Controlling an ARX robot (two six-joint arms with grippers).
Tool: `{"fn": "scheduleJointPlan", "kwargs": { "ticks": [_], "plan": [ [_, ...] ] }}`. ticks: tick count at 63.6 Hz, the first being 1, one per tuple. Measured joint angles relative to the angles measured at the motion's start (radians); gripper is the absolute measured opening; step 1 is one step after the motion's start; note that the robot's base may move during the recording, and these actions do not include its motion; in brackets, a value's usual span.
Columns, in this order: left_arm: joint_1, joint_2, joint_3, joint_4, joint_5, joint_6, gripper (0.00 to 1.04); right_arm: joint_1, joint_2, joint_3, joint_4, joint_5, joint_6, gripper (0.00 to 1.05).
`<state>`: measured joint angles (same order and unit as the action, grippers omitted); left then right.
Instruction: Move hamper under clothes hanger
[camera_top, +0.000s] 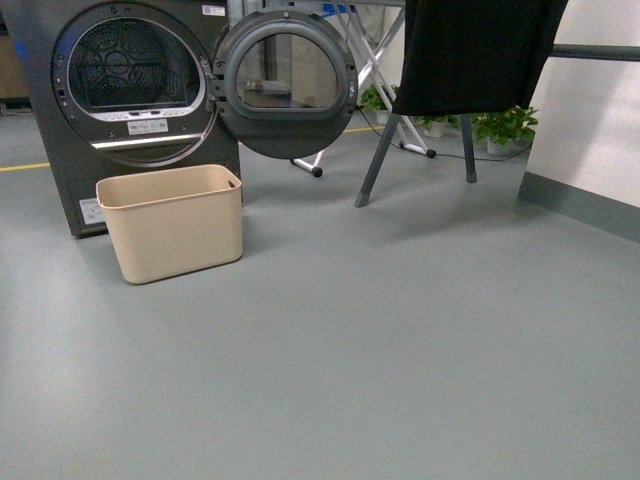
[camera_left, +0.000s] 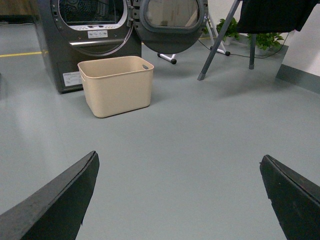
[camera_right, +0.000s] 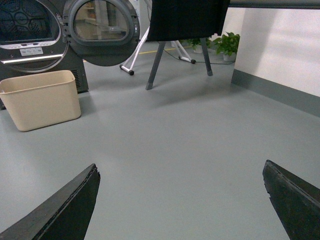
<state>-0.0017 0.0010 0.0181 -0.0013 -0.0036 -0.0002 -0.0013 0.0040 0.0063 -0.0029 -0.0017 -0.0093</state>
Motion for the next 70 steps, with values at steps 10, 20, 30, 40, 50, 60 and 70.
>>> {"fn": "scheduleJointPlan", "kwargs": {
  "ticks": [10,20,30,40,50,60,70],
  "plan": [
    [0.0,0.0,0.0,0.0,0.0,0.0,0.98,0.0,0.0,0.0,0.0,0.0,0.0,0.97],
    [0.0,0.0,0.0,0.0,0.0,0.0,0.98,0.0,0.0,0.0,0.0,0.0,0.0,0.97],
    [0.0,0.0,0.0,0.0,0.0,0.0,0.98,0.0,0.0,0.0,0.0,0.0,0.0,0.97],
    [0.0,-0.001,0.0,0.0,0.0,0.0,0.98,0.0,0.0,0.0,0.0,0.0,0.0,0.97],
    [0.0,-0.001,0.0,0.0,0.0,0.0,0.98,0.0,0.0,0.0,0.0,0.0,0.0,0.97],
    [0.0,0.0,0.0,0.0,0.0,0.0,0.98,0.0,0.0,0.0,0.0,0.0,0.0,0.97],
    [0.0,0.0,0.0,0.0,0.0,0.0,0.98,0.0,0.0,0.0,0.0,0.0,0.0,0.97]
  ]
}}
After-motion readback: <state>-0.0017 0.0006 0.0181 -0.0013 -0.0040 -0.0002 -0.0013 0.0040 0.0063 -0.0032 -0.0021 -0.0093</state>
